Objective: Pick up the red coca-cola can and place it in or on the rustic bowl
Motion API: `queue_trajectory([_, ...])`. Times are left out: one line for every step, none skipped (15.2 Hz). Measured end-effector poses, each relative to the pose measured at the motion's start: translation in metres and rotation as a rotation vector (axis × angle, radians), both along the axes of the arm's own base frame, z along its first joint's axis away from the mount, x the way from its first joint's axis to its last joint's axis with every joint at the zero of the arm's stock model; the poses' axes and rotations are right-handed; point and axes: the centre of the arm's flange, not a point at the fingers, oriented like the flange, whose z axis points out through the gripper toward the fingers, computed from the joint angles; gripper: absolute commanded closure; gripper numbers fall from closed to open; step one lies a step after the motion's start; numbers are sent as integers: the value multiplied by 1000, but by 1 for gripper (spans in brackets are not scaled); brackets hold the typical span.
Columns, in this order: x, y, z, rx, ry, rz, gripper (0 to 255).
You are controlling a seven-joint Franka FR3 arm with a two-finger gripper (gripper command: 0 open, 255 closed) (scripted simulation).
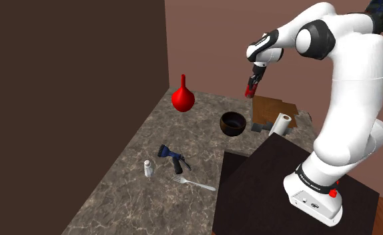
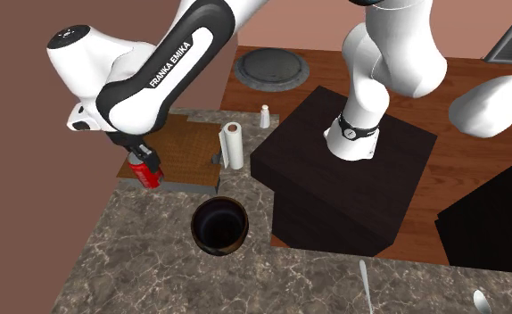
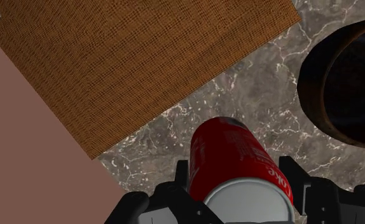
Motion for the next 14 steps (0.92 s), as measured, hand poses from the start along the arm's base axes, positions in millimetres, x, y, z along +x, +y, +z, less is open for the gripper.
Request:
queue_trajectory([-2,13,0,0,0,0,255])
queue_trajectory([-5,27,0,0,0,0,255])
queue_trajectory([-6,40,5,0,0,1,255])
queue_trajectory([-9,52,5,0,0,1,255])
queue_trajectory([-14,64,8,0,0,0,255])
queue_trajectory([-19,78,8,0,0,0,255])
queue_trajectory([-22,92,10,0,0,1,255])
queue_trajectory([-24,105,9,0,0,1,255])
queue_trajectory([-26,117,11,0,0,1,255])
queue_trajectory([-26,131,11,0,0,1,255])
queue_trajectory([-29,143,12,0,0,1,255])
queue_trajectory([-33,156,15,0,0,1,255])
queue_trajectory([-37,169,14,0,0,1,255])
queue_trajectory([-38,181,15,0,0,1,255])
